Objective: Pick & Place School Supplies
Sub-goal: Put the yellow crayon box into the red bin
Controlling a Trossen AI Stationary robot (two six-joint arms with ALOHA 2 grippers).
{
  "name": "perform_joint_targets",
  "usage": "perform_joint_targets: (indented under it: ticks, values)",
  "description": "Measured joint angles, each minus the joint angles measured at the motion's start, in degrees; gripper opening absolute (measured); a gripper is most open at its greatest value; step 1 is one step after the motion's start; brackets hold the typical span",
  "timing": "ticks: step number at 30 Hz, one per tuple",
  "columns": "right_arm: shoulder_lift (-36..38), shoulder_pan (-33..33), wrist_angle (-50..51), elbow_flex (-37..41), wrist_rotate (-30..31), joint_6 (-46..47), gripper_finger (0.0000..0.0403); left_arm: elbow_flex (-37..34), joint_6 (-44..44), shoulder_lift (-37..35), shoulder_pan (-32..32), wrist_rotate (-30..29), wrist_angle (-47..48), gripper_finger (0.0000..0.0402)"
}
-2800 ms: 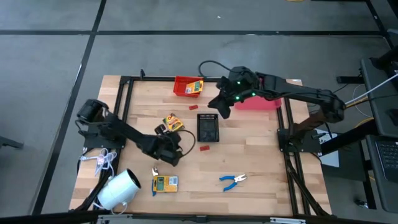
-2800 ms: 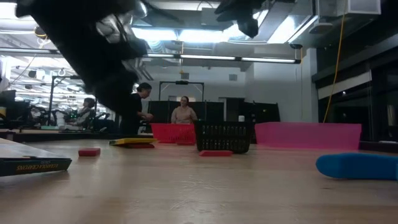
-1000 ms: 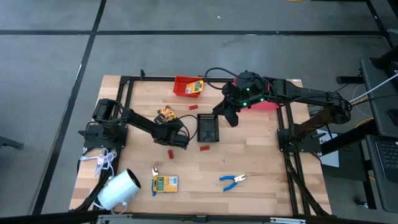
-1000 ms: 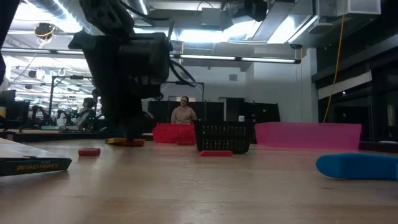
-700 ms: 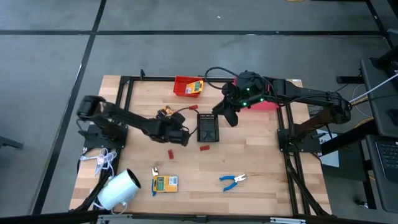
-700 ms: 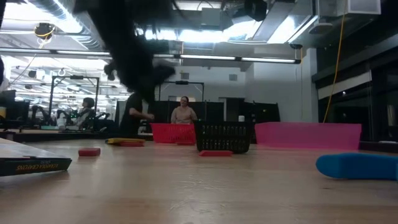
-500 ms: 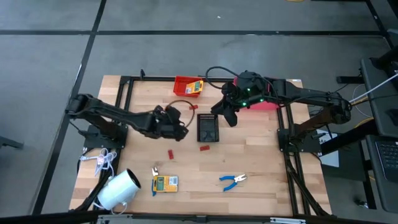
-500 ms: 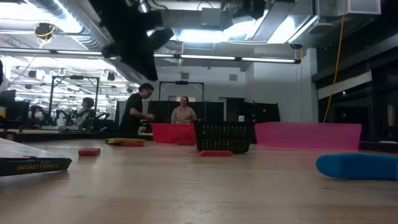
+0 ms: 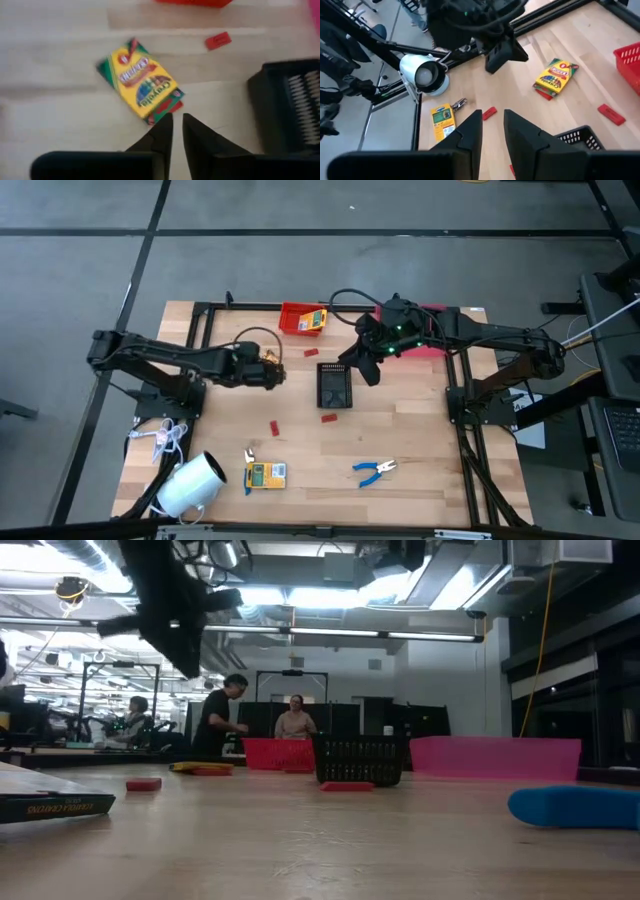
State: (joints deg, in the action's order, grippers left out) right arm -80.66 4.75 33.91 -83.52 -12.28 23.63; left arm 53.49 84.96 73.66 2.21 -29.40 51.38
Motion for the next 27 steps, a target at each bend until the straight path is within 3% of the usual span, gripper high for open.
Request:
perform_joint_targets:
  ticks: [7,11,17,27]
  values:
    - [0.2,-1.6,0.2,0.6,-0.6,1.0,0.0084,-26.0,16.4,-11.2,0.6,0.6,-32.6,0.0094]
    - [0.6,-2.2,0.5,0.6,-0.6,1.7,0.0084,-35.0,22.8,-15.1,1.5,-2.4,-41.3,0.0118]
    - [1.1,-2.4,0.4,0.6,-0.6,2.9,0.0084,-36.9,24.1,-15.9,1.9,-2.2,-42.9,0.0141]
    - [1.1,-2.4,0.4,0.6,0.4,3.2,0.0084,-36.8,24.4,-9.7,2.3,0.6,-49.4,0.0157]
